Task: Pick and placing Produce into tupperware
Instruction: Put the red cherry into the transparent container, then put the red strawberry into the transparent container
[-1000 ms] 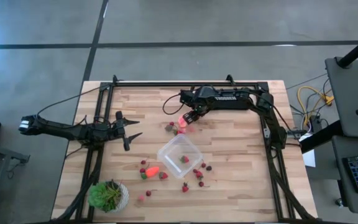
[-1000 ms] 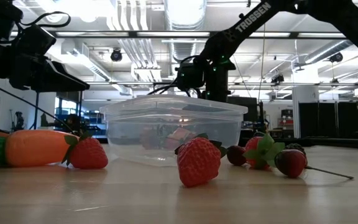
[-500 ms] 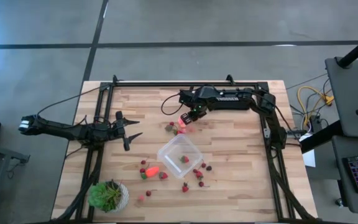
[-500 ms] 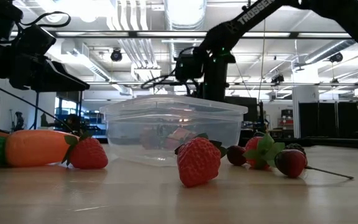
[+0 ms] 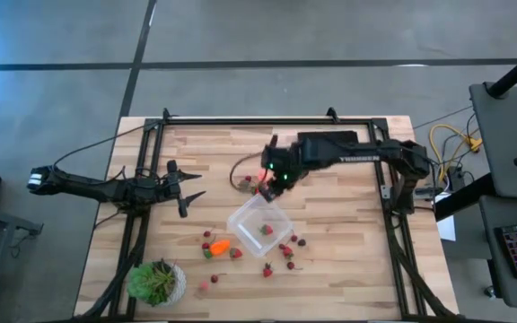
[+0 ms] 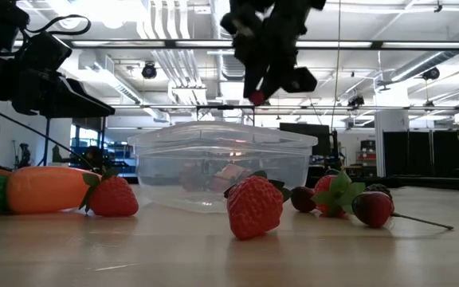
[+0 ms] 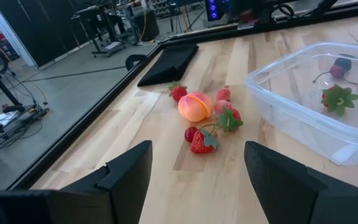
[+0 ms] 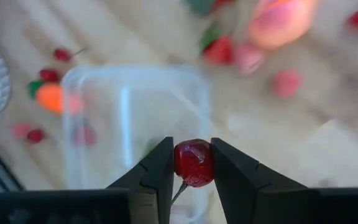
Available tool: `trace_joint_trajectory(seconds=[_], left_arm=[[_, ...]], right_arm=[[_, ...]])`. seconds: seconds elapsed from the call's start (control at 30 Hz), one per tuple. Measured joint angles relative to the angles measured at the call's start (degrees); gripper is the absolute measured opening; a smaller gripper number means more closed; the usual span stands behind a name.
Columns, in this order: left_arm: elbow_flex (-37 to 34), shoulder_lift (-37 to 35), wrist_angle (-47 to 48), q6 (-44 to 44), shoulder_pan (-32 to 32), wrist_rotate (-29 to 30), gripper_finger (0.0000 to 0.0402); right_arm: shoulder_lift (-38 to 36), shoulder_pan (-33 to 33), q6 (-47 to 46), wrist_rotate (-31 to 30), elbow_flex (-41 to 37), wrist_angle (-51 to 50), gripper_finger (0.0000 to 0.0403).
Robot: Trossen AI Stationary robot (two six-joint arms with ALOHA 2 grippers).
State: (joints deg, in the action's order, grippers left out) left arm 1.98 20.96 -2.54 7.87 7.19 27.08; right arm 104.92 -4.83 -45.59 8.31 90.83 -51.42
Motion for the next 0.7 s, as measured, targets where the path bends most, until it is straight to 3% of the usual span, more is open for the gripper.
trace_joint_trajectory(seconds=[0.37,0.6,0.7], left_arm=[[0.0,0.0,0.0,0.0,0.0,0.0,0.0242],[0.0,0.0,0.0,0.0,0.0,0.0,0.0242],[0.0,0.0,0.0,0.0,0.0,0.0,0.0242]], right_arm=[[7.0,8.4,-6.0,-0.9,1.2,6.9,0.0109],[12.2,7.8,-3.7,-1.6,6.8,6.4,0.0186],[12.2,6.8,-1.5,-6.7,9.9,1.6,0.0219]])
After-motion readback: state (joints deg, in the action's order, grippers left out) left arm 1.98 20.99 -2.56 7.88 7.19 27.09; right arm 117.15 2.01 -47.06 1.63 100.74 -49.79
